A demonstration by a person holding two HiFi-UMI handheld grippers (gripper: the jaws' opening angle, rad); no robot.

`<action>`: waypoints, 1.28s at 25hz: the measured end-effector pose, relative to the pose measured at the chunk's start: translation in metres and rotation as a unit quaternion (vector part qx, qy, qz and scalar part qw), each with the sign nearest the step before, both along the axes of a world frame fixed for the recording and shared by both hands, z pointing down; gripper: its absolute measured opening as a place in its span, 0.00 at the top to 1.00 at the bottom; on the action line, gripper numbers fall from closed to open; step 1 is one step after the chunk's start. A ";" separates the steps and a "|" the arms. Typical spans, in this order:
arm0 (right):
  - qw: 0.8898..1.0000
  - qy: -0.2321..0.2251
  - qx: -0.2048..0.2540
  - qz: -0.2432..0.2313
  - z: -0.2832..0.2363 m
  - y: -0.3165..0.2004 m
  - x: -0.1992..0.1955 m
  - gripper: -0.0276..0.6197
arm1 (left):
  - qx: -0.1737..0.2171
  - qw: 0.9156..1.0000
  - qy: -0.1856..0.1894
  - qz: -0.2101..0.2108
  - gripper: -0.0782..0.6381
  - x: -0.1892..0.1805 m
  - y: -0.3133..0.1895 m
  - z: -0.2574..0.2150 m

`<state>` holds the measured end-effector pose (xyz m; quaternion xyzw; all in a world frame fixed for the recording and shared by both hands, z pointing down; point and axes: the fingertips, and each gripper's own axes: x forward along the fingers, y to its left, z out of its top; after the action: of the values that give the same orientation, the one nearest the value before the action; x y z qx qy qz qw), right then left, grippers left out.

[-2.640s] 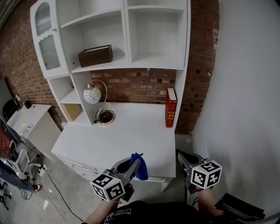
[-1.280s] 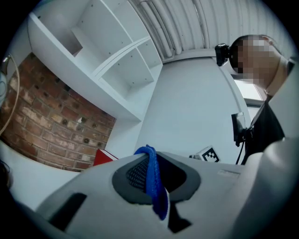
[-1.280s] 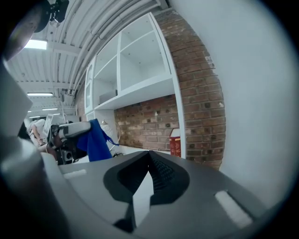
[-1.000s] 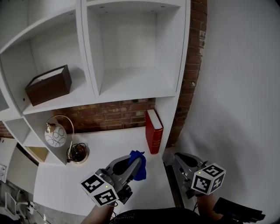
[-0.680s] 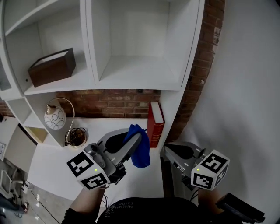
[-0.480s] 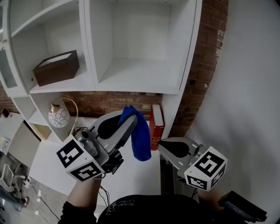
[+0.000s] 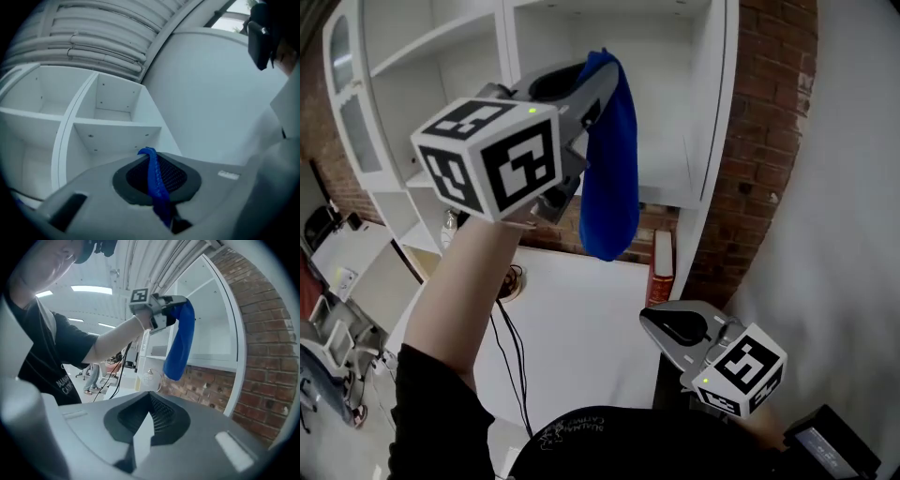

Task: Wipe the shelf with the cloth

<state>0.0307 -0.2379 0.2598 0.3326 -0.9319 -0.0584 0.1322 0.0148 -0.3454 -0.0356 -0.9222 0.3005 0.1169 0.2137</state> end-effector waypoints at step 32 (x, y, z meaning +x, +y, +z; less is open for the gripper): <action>0.995 -0.087 -0.047 -0.015 0.024 -0.006 0.050 0.94 | -0.345 0.869 -0.190 -0.300 0.86 0.022 -0.252 0.134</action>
<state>0.0812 -0.2439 0.2839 0.3158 -0.9465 0.0129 0.0650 0.0373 -0.5974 0.0985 -0.8071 0.5374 -0.2412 -0.0399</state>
